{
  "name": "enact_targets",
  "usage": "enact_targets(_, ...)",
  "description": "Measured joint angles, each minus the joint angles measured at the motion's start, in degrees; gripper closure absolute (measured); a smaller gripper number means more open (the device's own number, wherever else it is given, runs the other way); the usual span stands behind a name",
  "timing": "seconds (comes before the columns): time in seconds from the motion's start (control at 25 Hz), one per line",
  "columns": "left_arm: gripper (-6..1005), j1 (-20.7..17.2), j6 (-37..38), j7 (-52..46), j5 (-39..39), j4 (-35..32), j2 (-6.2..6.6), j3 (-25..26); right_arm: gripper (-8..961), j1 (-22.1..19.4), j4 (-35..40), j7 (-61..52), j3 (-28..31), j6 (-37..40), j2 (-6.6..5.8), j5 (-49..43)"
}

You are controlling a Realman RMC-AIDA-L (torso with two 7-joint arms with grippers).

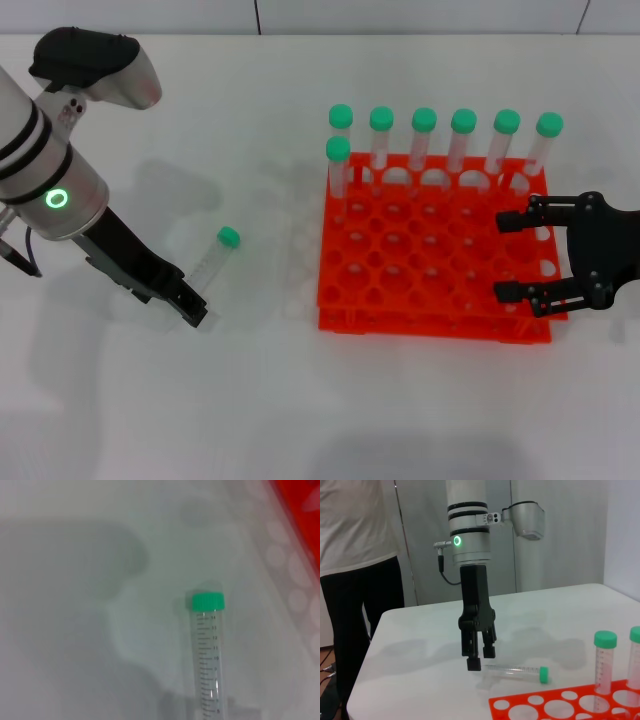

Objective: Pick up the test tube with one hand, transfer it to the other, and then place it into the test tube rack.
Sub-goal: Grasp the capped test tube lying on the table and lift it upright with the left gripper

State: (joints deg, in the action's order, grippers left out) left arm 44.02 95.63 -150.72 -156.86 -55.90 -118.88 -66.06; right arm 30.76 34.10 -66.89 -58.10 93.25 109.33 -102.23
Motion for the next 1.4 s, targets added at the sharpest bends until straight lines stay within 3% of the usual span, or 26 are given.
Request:
enact_targets(0.24,269,0.2,-1.3,-0.6,0.3,0.6,-0.11,-1.3,133,0.0,0.0,0.3,0.0,0.0,0.00,0.0)
enact_targets(0.48,488,0.4,-2.6,-1.3,0.0,2.1,-0.12,-1.4,134,0.0,0.0,0.4,0.0,0.0,0.02,0.0)
enact_targets(0.68,571,0.9,-3.8,-1.7,-0.2,3.6,-0.12,-1.4,134,-0.2,0.0,0.4,0.0,0.0,0.09,0.0)
enact_targets(1.24,645,1.6,-5.8,-3.7,-0.4,4.3,-0.12,-5.6,135,-0.5,0.0,1.2,0.1,-0.5,0.26,0.3)
enact_targets(1.4,775,1.7,-6.0,-3.9,-0.1,3.2,-0.12,-5.6,135,-0.8,0.0,1.5,0.1,-0.6,0.27,0.4)
